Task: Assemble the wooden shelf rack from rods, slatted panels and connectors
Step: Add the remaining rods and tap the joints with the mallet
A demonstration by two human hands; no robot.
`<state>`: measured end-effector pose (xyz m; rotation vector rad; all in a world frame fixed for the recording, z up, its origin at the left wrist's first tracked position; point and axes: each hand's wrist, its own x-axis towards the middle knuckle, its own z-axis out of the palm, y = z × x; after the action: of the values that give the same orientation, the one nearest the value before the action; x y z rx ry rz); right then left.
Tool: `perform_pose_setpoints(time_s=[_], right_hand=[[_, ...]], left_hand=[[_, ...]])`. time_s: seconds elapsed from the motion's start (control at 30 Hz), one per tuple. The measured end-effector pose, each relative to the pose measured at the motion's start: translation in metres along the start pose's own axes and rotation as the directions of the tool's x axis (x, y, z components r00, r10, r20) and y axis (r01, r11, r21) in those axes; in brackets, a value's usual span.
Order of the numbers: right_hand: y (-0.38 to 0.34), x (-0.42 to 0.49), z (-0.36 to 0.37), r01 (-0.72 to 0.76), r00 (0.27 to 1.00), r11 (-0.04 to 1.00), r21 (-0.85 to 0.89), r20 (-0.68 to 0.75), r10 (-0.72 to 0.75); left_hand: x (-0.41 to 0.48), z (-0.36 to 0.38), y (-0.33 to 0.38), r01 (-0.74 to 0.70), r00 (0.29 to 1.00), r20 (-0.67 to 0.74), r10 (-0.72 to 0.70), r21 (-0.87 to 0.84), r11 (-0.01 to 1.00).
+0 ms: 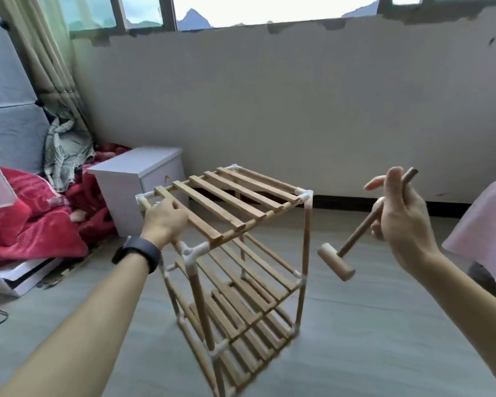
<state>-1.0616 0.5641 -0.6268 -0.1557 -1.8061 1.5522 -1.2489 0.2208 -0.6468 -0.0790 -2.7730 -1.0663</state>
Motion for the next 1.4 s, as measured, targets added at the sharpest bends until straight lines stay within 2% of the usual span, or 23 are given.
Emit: perform_pose_setpoints(time_s=[0.03, 0.1, 0.17, 0.3, 0.4, 0.47, 0.5, 0.57, 0.63, 0.67, 0.73, 0.8, 0.87, 0.97, 1.03, 1.1, 1.17, 1.23, 1.3, 1.33, 1.4], right_hand=[[0.003, -0.004, -0.007, -0.018, 0.999, 1.0, 0.015, 0.035, 0.018], [0.008, -0.01, -0.015, -0.063, 0.994, 0.997, 0.053, 0.095, 0.057], [0.01, -0.016, -0.019, -0.096, 0.99, 0.994, 0.049, 0.106, 0.091], [0.013, -0.021, -0.026, -0.244, 0.96, 0.97, 0.015, 0.142, 0.24], [0.016, -0.024, -0.039, -0.413, 0.9, 0.897, 0.158, 0.221, 0.376], [0.019, -0.026, -0.05, -0.514, 0.848, 0.805, 0.295, 0.313, 0.427], [0.021, -0.027, -0.055, -0.535, 0.836, 0.787, 0.308, 0.327, 0.44], [0.026, -0.026, -0.064, -0.466, 0.876, 0.868, 0.172, 0.228, 0.425], [0.031, -0.026, -0.068, -0.316, 0.939, 0.945, -0.086, 0.113, 0.325], [0.032, -0.025, -0.068, -0.238, 0.96, 0.946, -0.219, 0.093, 0.263], [0.033, -0.022, -0.067, -0.11, 0.976, 0.89, -0.443, 0.119, 0.18], [0.031, -0.018, -0.065, -0.104, 0.962, 0.81, -0.578, 0.149, 0.229], [0.028, -0.019, -0.058, -0.08, 0.953, 0.733, -0.676, 0.165, 0.256], [0.025, -0.023, -0.049, 0.057, 0.97, 0.658, -0.751, 0.197, 0.14], [0.024, -0.024, -0.045, 0.117, 0.977, 0.644, -0.756, 0.205, 0.063], [0.023, -0.019, -0.043, 0.147, 0.977, 0.656, -0.74, 0.213, 0.021], [0.021, -0.013, -0.042, 0.164, 0.969, 0.633, -0.757, 0.243, 0.04], [0.02, -0.008, -0.042, 0.186, 0.95, 0.533, -0.825, 0.289, 0.115], [0.013, 0.002, -0.044, 0.211, 0.95, 0.493, -0.844, 0.296, 0.101], [0.008, 0.007, -0.044, 0.226, 0.96, 0.508, -0.831, 0.28, 0.031], [0.001, 0.013, -0.043, 0.245, 0.97, 0.64, -0.728, 0.183, -0.162]], left_hand=[[0.0, -0.002, 0.014, -0.006, 0.999, -0.051, 0.008, 0.045, 0.999], [-0.008, 0.007, 0.046, -0.133, 0.984, -0.107, 0.143, 0.096, 0.986], [-0.026, 0.03, 0.083, -0.271, 0.962, -0.014, 0.273, 0.095, 0.958], [-0.048, 0.092, 0.136, -0.5, 0.866, 0.206, 0.455, 0.348, 0.793], [-0.039, 0.118, 0.151, -0.516, 0.851, 0.331, 0.408, 0.383, 0.766], [-0.03, 0.127, 0.15, -0.524, 0.84, 0.374, 0.392, 0.376, 0.764], [-0.029, 0.13, 0.149, -0.535, 0.834, 0.375, 0.405, 0.371, 0.759], [-0.033, 0.132, 0.143, -0.579, 0.81, 0.359, 0.464, 0.37, 0.726], [-0.04, 0.132, 0.133, -0.642, 0.767, 0.327, 0.552, 0.405, 0.651], [-0.043, 0.13, 0.128, -0.649, 0.76, 0.286, 0.584, 0.388, 0.655], [-0.048, 0.122, 0.124, -0.638, 0.77, 0.226, 0.597, 0.301, 0.709], [-0.051, 0.116, 0.122, -0.637, 0.77, 0.233, 0.594, 0.245, 0.731], [-0.06, 0.113, 0.117, -0.647, 0.762, 0.231, 0.605, 0.263, 0.715], [-0.072, 0.118, 0.112, -0.656, 0.744, 0.167, 0.647, 0.368, 0.659], [-0.074, 0.124, 0.115, -0.636, 0.745, 0.148, 0.651, 0.45, 0.626], [-0.076, 0.129, 0.118, -0.591, 0.774, 0.146, 0.616, 0.513, 0.622], [-0.081, 0.135, 0.116, -0.548, 0.796, 0.131, 0.591, 0.57, 0.612], [-0.085, 0.139, 0.112, -0.535, 0.794, 0.119, 0.596, 0.602, 0.593], [-0.084, 0.139, 0.111, -0.538, 0.788, 0.111, 0.605, 0.601, 0.591], [-0.083, 0.139, 0.111, -0.539, 0.787, 0.105, 0.608, 0.597, 0.594], [-0.083, 0.138, 0.111, -0.537, 0.789, 0.104, 0.606, 0.597, 0.597]])
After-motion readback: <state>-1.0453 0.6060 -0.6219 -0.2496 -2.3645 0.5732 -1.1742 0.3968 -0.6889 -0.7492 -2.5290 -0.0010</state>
